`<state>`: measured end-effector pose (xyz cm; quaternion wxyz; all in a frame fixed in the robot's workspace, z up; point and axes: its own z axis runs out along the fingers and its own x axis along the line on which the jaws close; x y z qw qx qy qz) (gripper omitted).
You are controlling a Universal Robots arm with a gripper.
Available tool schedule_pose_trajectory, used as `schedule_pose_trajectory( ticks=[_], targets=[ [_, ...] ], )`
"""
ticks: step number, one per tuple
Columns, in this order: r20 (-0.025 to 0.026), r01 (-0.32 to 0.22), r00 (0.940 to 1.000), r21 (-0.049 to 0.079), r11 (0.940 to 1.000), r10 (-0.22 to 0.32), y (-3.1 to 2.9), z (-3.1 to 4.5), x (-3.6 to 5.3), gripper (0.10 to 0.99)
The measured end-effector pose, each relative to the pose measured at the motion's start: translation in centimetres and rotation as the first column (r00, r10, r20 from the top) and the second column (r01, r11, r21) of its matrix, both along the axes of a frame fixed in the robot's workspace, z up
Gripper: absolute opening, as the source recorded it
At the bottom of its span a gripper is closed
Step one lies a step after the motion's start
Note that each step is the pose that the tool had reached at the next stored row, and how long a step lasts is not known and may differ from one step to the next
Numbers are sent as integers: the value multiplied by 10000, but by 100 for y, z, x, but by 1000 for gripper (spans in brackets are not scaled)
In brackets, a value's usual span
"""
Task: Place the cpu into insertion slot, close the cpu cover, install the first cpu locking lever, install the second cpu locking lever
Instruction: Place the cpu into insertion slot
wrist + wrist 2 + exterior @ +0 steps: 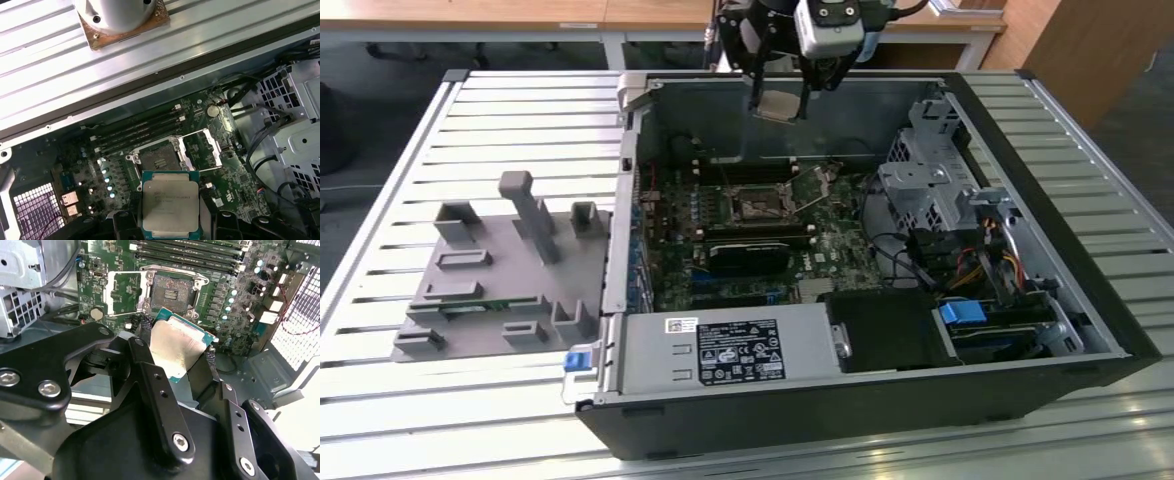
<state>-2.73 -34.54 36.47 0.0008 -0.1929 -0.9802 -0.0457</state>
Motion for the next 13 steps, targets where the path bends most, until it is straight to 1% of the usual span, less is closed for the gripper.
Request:
schedule_pose_trajectory(
  ticks=[7,13],
  targets=[
    [0,602,9982,1,9982,-602,0,-1,0,541],
    [-1,1133,9936,0,9936,-1133,0,-2,0,541]
  ],
)
